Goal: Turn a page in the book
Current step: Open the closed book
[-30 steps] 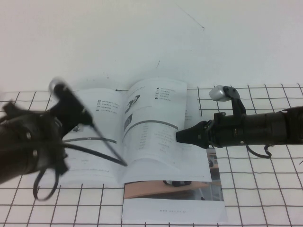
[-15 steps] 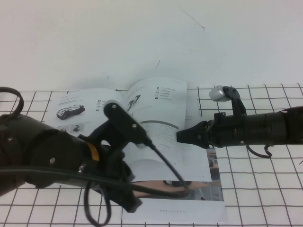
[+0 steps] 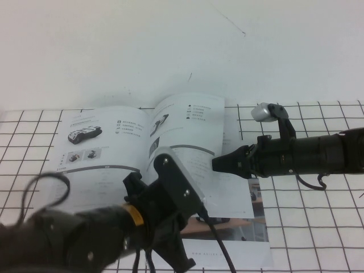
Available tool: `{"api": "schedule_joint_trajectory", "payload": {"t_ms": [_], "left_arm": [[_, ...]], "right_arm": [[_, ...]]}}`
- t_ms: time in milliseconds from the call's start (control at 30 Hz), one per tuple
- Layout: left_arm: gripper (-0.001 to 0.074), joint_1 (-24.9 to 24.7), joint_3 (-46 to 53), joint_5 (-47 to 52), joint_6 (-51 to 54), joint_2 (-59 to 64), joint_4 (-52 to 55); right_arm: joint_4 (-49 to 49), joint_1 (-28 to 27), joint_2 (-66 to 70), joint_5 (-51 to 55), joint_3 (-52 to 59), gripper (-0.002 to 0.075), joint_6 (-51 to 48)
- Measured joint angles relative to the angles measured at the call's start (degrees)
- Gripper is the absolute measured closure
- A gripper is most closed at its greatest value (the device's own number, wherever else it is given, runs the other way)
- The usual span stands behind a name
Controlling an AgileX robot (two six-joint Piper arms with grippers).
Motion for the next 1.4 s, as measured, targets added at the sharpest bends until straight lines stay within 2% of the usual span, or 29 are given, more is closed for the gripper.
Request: {"api": "schedule_joint_trajectory", "payload": {"t_ms": [133, 333, 667, 967, 1200, 1400], "left_arm": [[0.0737, -2.14, 3.28, -9.81, 1.31, 1.62, -3.46], [0.0737, -2.32, 3.64, -19.27, 8.39, 8.63, -10.3], [0.0737, -2.4, 3.64, -29.14, 13.41, 16.23, -14.81], [0.0737, -2.4, 3.64, -39.87, 12.7, 20.01, -16.31], [0.0737, -2.4, 3.64, -42.33, 5.91, 21.13, -16.68], [0.0737, -2.4, 3.64, -45.22, 3.34, 21.13, -16.81]], "right_arm": [[0.0, 0.0, 0.0, 0.0, 0.0, 0.0467, 0.0], [0.0, 0.0, 0.0, 0.0, 0.0, 0.0467, 0.0], [0.0, 0.0, 0.0, 0.27, 0.0, 0.0467, 0.0], [0.0, 0.0, 0.0, 2.22, 0.0, 0.0467, 0.0], [0.0, 0.0, 0.0, 0.97, 0.0, 0.0467, 0.0], [-2.84, -4.06, -0.59, 0.82, 0.0, 0.0467, 1.79]]}}
